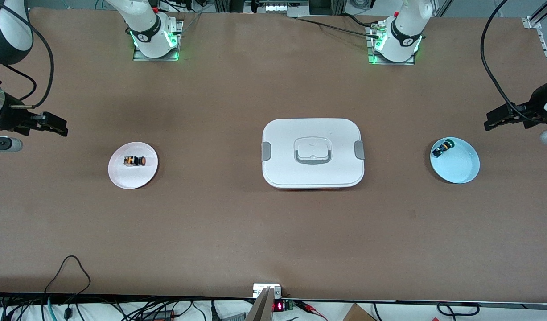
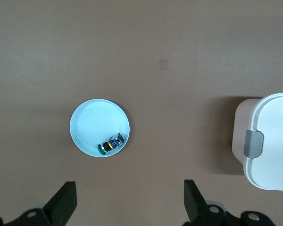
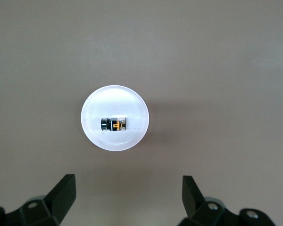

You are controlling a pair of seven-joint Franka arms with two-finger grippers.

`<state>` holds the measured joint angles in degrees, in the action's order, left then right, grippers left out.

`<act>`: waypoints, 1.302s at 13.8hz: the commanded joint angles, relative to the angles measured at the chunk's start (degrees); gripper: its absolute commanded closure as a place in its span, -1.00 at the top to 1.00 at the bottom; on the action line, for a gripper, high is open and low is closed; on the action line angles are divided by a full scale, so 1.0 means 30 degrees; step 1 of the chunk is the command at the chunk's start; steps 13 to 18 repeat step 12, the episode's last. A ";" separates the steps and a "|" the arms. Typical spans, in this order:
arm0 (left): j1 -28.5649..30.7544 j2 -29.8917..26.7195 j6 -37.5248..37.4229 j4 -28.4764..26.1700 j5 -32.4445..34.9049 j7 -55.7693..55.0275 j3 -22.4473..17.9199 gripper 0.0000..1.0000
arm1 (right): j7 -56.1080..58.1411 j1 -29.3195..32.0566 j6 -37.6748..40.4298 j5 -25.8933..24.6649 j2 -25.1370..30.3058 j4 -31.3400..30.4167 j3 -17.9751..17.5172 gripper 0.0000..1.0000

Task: Transfer orange switch to right arm and place

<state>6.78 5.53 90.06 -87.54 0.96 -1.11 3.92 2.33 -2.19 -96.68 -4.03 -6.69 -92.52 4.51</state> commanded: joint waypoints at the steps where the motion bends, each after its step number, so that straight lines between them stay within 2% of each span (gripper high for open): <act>1: -0.0062 -0.0348 0.0097 -0.0118 -0.0349 -0.0129 -0.0106 1.00 | 0.0072 0.0144 -0.0204 0.0346 0.0326 -0.0041 -0.0125 1.00; 3: -0.0062 -0.0348 0.0097 -0.0118 -0.0349 -0.0129 -0.0106 1.00 | 0.0014 0.0086 -0.0029 0.0375 0.0355 0.0018 -0.0154 1.00; 6: -0.0062 -0.0348 0.0097 -0.0118 -0.0349 -0.0129 -0.0106 1.00 | -0.0133 0.0173 -0.0058 0.1428 0.0267 0.0077 -0.0067 1.00; 18: -0.0033 -0.0348 0.0097 -0.0118 -0.0349 -0.0071 -0.0107 1.00 | -0.0074 0.0115 -0.0058 0.1430 0.0267 0.0077 -0.0096 1.00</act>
